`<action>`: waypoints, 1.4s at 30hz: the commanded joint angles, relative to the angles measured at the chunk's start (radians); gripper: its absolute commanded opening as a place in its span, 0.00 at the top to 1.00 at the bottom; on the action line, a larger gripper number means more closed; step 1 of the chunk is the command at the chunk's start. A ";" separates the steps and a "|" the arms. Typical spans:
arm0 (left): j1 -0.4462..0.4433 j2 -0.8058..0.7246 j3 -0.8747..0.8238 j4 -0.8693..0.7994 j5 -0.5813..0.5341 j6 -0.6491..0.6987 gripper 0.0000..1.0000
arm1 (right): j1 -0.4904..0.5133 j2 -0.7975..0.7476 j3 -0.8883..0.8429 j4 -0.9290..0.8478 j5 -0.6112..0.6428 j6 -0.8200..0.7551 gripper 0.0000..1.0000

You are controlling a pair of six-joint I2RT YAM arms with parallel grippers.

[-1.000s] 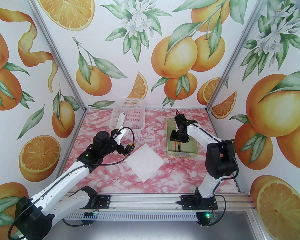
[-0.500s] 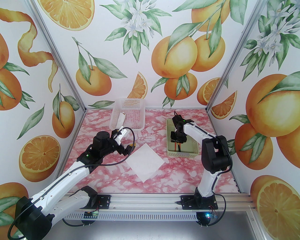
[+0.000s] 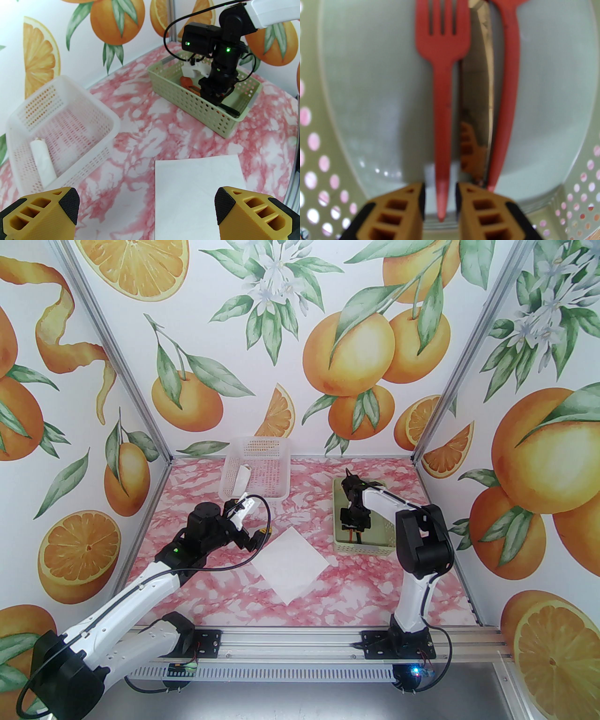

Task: Place the utensils on the paper napkin and roll it up

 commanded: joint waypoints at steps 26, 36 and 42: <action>-0.003 0.019 0.025 0.019 0.011 0.015 0.00 | 0.004 0.029 -0.023 0.049 0.001 -0.007 0.85; -0.003 0.016 0.026 0.017 0.012 0.017 0.00 | 0.005 -0.024 -0.027 0.050 0.014 -0.007 0.86; -0.002 0.016 0.025 0.017 0.013 0.018 0.00 | 0.004 -0.072 -0.021 0.044 0.025 -0.005 0.86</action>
